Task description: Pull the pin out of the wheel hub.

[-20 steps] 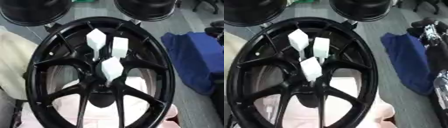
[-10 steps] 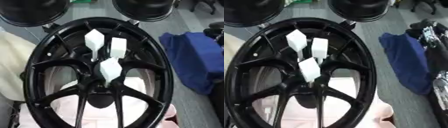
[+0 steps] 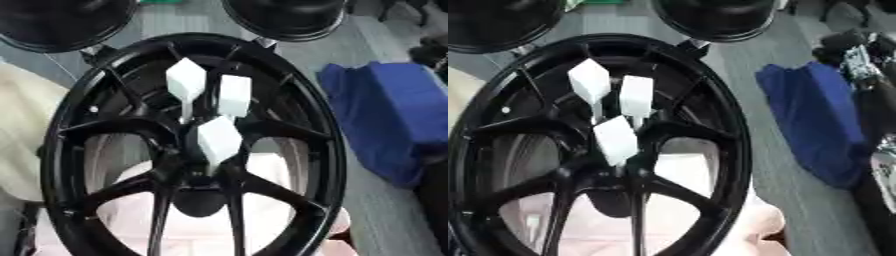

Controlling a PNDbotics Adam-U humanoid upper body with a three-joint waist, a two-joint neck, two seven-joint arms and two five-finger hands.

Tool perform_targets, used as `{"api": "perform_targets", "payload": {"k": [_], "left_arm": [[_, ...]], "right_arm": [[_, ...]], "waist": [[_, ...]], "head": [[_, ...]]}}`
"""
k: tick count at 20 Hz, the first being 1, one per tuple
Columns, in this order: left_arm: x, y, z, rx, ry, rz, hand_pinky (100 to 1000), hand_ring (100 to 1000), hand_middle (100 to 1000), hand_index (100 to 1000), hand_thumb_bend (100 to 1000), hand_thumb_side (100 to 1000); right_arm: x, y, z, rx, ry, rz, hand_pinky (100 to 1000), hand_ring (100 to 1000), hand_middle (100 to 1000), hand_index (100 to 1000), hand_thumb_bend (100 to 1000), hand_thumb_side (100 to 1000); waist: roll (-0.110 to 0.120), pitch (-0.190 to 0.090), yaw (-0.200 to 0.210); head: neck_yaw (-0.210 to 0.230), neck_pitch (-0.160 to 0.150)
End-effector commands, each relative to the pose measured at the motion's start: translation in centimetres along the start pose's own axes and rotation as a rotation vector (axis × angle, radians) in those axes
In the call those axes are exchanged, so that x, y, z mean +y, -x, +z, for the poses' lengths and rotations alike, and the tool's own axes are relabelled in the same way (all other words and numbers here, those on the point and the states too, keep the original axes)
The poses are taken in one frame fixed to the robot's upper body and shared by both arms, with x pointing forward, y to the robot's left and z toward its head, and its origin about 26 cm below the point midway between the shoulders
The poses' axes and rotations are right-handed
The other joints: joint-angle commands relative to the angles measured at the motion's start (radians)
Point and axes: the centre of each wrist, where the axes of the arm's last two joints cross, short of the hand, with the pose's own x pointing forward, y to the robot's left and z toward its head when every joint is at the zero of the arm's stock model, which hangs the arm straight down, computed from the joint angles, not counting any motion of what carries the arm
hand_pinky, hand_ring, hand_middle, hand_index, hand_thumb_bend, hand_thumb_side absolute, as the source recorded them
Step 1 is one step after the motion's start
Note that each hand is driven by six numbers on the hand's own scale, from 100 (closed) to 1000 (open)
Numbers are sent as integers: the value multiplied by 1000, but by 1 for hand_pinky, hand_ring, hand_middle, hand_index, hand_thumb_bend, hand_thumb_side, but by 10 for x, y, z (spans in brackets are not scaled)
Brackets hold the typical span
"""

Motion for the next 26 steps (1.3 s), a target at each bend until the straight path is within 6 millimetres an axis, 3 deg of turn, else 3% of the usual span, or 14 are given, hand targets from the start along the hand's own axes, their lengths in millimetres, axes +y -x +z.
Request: {"api": "perform_targets", "payload": {"k": [1, 16, 26], "left_arm": [[3, -6, -3, -24, 21, -27, 956, 570, 519, 706, 148, 620], [3, -6, -2, -21, 51, -45, 957, 569, 519, 706, 143, 621], [-1, -6, -2, -13, 78, -34, 959, 569, 519, 706, 141, 623]], "right_arm": [[-11, -19, -12, -65, -115, 140, 823, 732, 682, 655, 155, 496], [-26, -84, -61, -335, -554, 610, 826, 786, 737, 736, 224, 480], [-12, -108, -78, -275, -773, 813, 827, 817, 767, 769, 353, 449]], "waist": [[-4, -16, -1], [-20, -22, 22], [-31, -25, 55]], "head": [[-2, -1], [-23, 4], [-55, 1]]}}
